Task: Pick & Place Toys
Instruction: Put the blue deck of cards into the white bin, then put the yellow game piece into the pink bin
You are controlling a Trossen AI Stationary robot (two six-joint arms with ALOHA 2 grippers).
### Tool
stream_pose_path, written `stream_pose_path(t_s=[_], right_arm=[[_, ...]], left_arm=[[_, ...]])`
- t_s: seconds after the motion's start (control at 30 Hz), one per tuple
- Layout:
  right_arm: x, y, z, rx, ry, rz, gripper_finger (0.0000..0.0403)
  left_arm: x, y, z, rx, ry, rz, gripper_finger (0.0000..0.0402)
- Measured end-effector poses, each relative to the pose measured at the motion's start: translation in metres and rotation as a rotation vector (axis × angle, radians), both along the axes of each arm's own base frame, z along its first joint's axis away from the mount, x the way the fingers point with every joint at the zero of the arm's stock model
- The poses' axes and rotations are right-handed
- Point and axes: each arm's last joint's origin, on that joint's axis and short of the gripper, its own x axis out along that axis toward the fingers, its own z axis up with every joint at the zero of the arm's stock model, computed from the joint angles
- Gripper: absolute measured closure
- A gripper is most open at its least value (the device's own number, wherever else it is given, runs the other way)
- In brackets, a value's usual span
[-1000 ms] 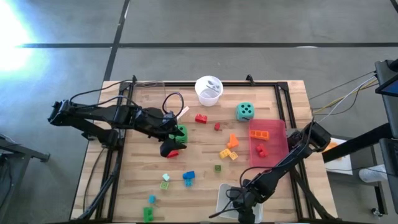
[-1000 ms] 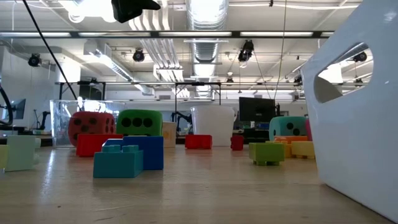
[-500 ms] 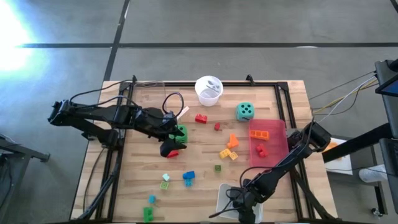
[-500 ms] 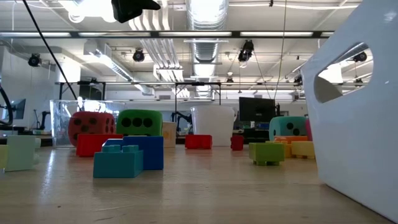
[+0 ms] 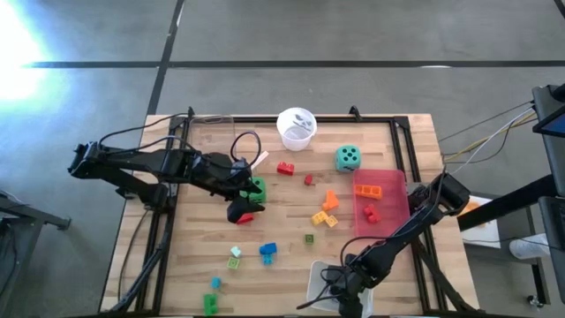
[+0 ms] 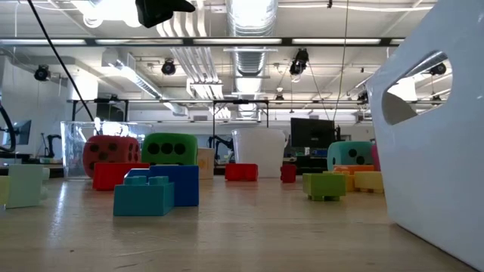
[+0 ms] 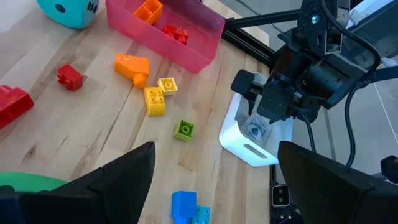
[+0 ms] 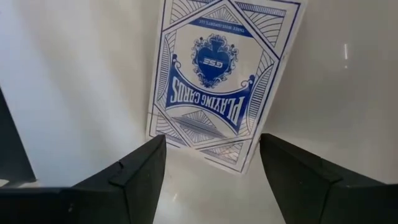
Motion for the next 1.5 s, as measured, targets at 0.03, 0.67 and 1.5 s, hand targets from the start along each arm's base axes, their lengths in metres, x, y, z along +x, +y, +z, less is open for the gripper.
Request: stream_pose_path(t_s=[0.03, 0.67, 1.5], right_arm=[[0.0, 0.0, 0.0, 0.0, 0.001, -0.001, 0.0152], [-0.027, -0.025, 0.082, 0.073, -0.099, -0.087, 0.0152], [0.018, -0.17, 0.069, -0.307, 0.045, -0.516, 0.0152]], left_arm=[[0.0, 0.0, 0.0, 0.0, 0.0, 0.0, 0.0062], [-0.008, 0.002, 0.005, -0.001, -0.005, 0.005, 0.0062], [-0.044, 0.01, 0.0, 0.05, 0.202, 0.093, 0.0062]])
